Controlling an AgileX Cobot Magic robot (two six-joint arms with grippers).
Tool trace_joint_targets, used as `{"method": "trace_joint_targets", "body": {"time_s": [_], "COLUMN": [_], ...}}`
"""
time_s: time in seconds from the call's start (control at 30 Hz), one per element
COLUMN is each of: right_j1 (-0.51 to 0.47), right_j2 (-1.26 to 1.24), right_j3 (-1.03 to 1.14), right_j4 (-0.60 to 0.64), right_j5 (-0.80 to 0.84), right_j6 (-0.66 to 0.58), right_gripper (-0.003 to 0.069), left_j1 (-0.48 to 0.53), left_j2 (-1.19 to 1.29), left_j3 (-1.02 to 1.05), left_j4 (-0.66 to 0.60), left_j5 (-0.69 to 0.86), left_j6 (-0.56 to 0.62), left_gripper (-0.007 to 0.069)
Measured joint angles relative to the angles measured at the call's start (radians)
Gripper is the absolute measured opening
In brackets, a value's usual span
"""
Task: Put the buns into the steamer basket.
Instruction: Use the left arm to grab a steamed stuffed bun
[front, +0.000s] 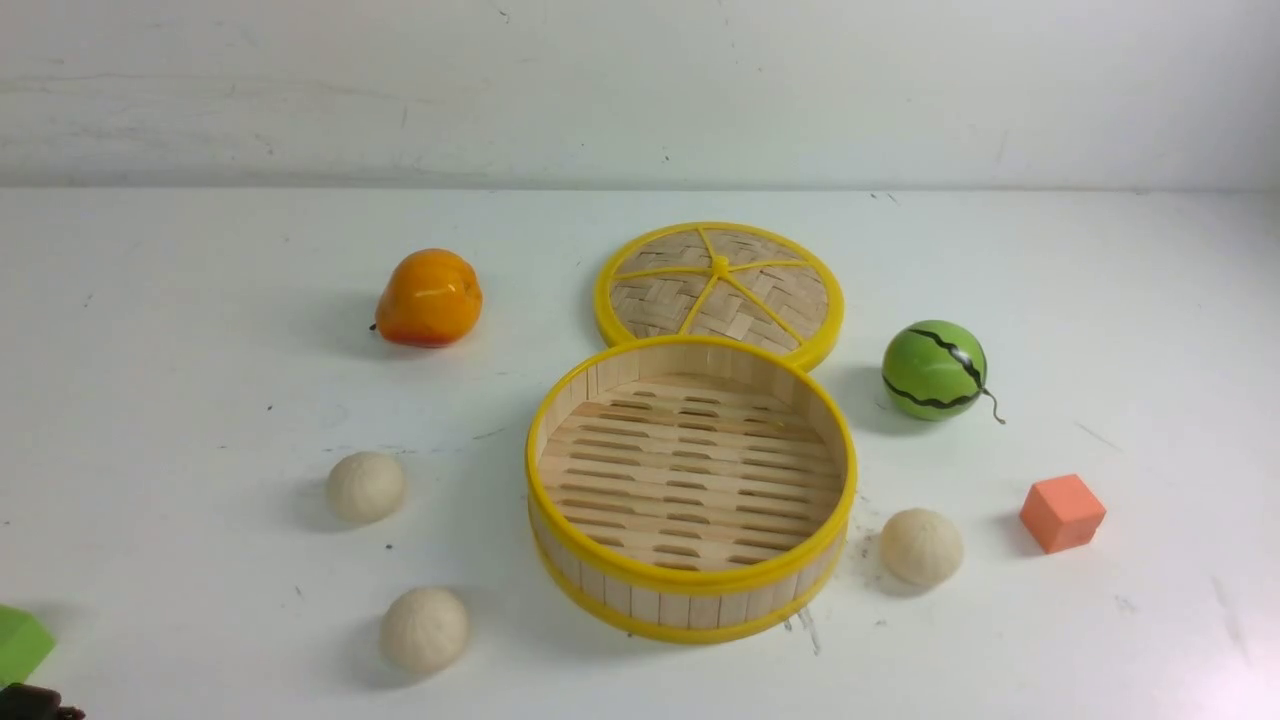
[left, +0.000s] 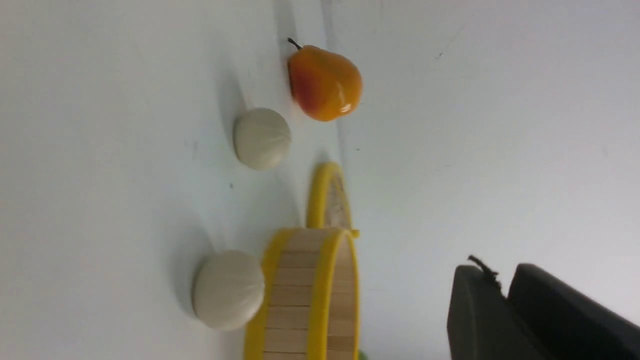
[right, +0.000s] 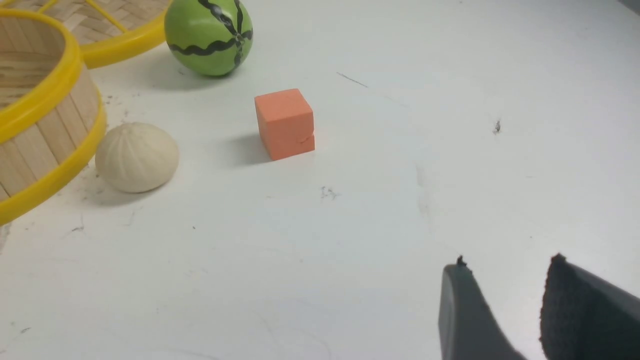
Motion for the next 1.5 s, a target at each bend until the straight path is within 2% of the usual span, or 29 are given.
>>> {"method": "trace_joint_targets", "body": {"time_s": [0.17, 0.27, 0.33, 0.37, 0.4, 0.43, 0.47, 0.5, 0.57, 0.67, 0.7, 0.73, 0.9, 0.97, 1.1, 1.13, 1.2, 1.37, 1.5], "right_j1": [0.0, 0.0, 0.0, 0.0, 0.0, 0.0, 0.0, 0.0, 0.0, 0.0, 0.0, 0.0, 0.0, 0.0, 0.0, 0.0, 0.0, 0.0, 0.0], "right_j2": [0.0, 0.0, 0.0, 0.0, 0.0, 0.0, 0.0, 0.0, 0.0, 0.0, 0.0, 0.0, 0.0, 0.0, 0.0, 0.0, 0.0, 0.0, 0.0], "right_j3": [0.0, 0.0, 0.0, 0.0, 0.0, 0.0, 0.0, 0.0, 0.0, 0.0, 0.0, 0.0, 0.0, 0.0, 0.0, 0.0, 0.0, 0.0, 0.0], "right_j4": [0.0, 0.0, 0.0, 0.0, 0.0, 0.0, 0.0, 0.0, 0.0, 0.0, 0.0, 0.0, 0.0, 0.0, 0.0, 0.0, 0.0, 0.0, 0.0], "right_j5": [0.0, 0.0, 0.0, 0.0, 0.0, 0.0, 0.0, 0.0, 0.0, 0.0, 0.0, 0.0, 0.0, 0.0, 0.0, 0.0, 0.0, 0.0, 0.0], "right_j6": [0.0, 0.0, 0.0, 0.0, 0.0, 0.0, 0.0, 0.0, 0.0, 0.0, 0.0, 0.0, 0.0, 0.0, 0.0, 0.0, 0.0, 0.0, 0.0], "right_gripper": [0.0239, 0.0239, 0.0239, 0.0239, 0.0239, 0.0239, 0.0239, 0.0239, 0.0239, 0.0239, 0.0239, 0.0239, 0.0239, 0.0239, 0.0239, 0.0239, 0.0239, 0.0239, 0.0239], "left_j1": [0.0, 0.0, 0.0, 0.0, 0.0, 0.0, 0.0, 0.0, 0.0, 0.0, 0.0, 0.0, -0.005, -0.02, -0.183, -0.19, -0.267, -0.305, -0.308], "left_j2": [0.0, 0.0, 0.0, 0.0, 0.0, 0.0, 0.0, 0.006, 0.075, 0.2, 0.248, 0.368, 0.613, 0.66, 0.854, 0.862, 0.959, 1.161, 1.333], "left_j3": [0.0, -0.032, -0.075, -0.16, -0.16, -0.235, -0.268, -0.347, -0.464, -0.599, -0.642, -0.745, -0.915, -0.936, -0.989, -0.993, -1.03, -1.138, -1.226], "left_j4": [-0.082, -0.104, -0.104, -0.096, -0.096, -0.077, -0.07, -0.033, 0.065, 0.21, 0.268, 0.407, 0.658, 0.695, 0.76, 0.762, 0.789, 0.814, 0.821], "left_j5": [-0.001, 0.031, 0.067, 0.104, 0.104, 0.137, 0.157, 0.222, 0.353, 0.537, 0.598, 0.735, 0.943, 0.96, 0.942, 0.939, 0.911, 0.836, 0.825], "left_j6": [-0.006, 0.055, 0.142, 0.302, 0.302, 0.444, 0.502, 0.608, 0.677, 0.694, 0.696, 0.699, 0.714, 0.718, 0.759, 0.761, 0.744, 0.62, 0.596], "left_gripper": [0.0092, 0.0092, 0.0093, 0.0095, 0.0095, 0.0097, 0.0098, 0.0095, 0.0064, -0.0008, -0.0014, -0.0013, -0.0013, -0.0013, -0.0013, -0.0013, -0.0013, -0.0005, 0.0072]}}
